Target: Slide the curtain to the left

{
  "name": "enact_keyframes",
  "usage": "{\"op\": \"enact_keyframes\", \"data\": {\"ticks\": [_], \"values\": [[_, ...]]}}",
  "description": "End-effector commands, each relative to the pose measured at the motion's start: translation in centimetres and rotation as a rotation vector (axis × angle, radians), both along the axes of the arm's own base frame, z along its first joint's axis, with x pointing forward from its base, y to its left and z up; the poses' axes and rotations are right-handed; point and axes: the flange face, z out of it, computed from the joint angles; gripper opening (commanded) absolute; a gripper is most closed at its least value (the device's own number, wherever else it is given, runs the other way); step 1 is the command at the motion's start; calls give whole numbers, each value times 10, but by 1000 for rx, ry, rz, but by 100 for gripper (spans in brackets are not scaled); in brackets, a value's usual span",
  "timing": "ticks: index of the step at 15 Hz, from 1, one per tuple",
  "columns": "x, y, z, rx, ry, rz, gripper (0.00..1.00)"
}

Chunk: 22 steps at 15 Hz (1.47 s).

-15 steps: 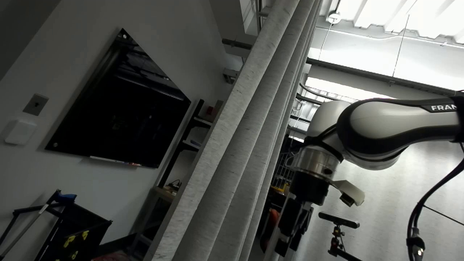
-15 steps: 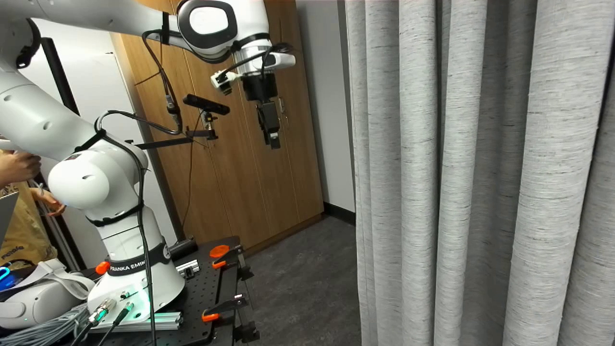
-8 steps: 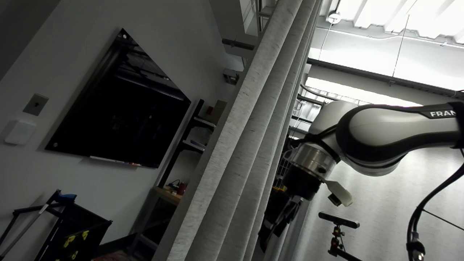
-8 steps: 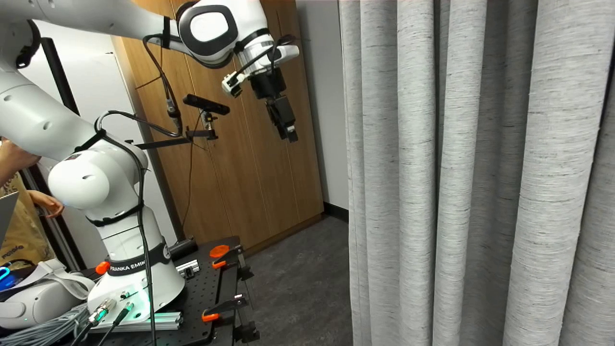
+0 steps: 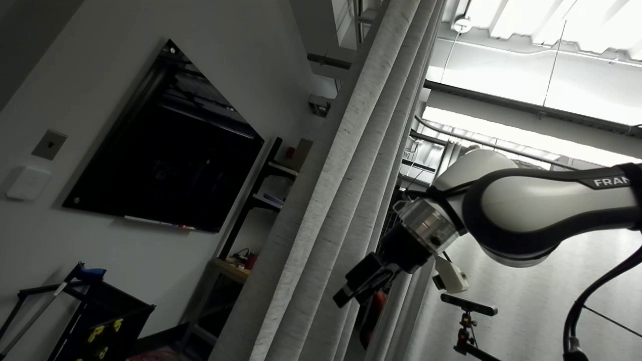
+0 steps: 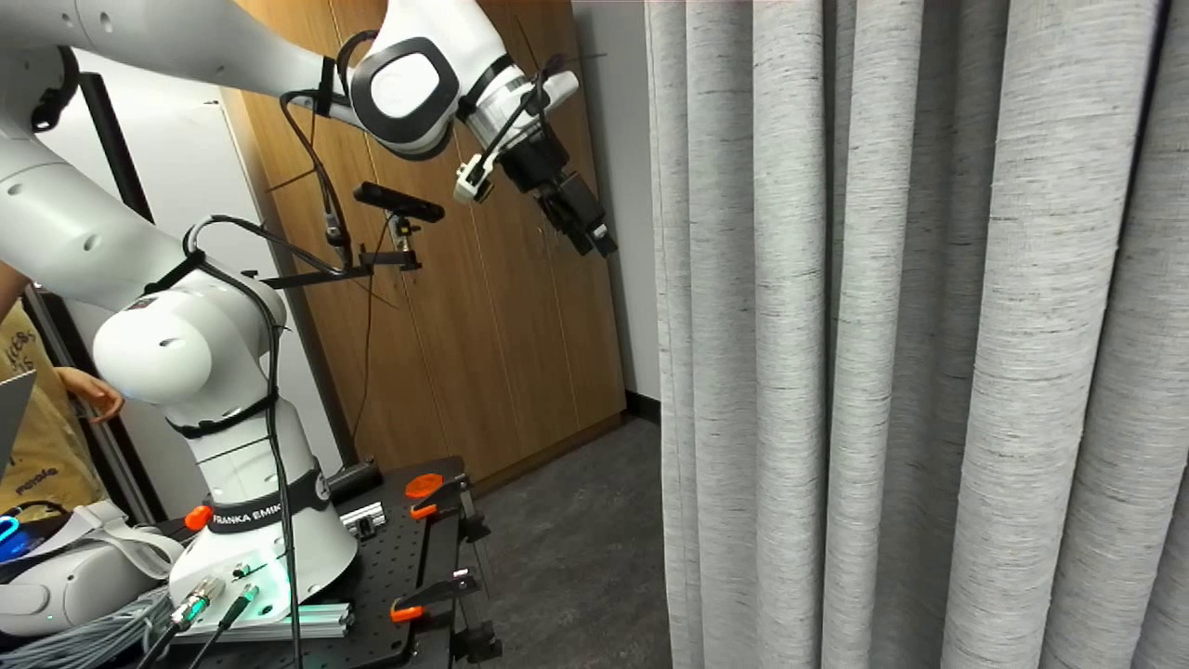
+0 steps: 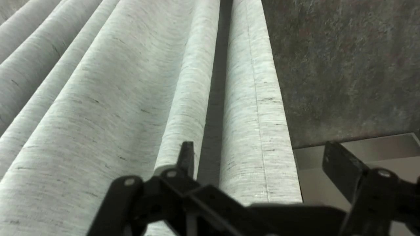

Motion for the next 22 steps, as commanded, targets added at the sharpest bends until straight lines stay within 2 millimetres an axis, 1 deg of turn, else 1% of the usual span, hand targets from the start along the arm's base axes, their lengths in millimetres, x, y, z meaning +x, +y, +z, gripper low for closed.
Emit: {"op": "enact_keyframes", "data": {"ticks": [1,3,4,7,14,15,17,22], "values": [[0,-1,-4,-7,-48,39,100],[-1,-1,-8,-5,-18,44,100],[1,-1,-5,-7,-21,16,100],[0,0,-8,-7,-15,19,100],[0,0,-9,-7,-14,20,100],[0,-1,-3,-8,-29,18,100],[1,-2,-4,-24,-57,15,100],[6,-4,4,-71,-167,42,100]]}}
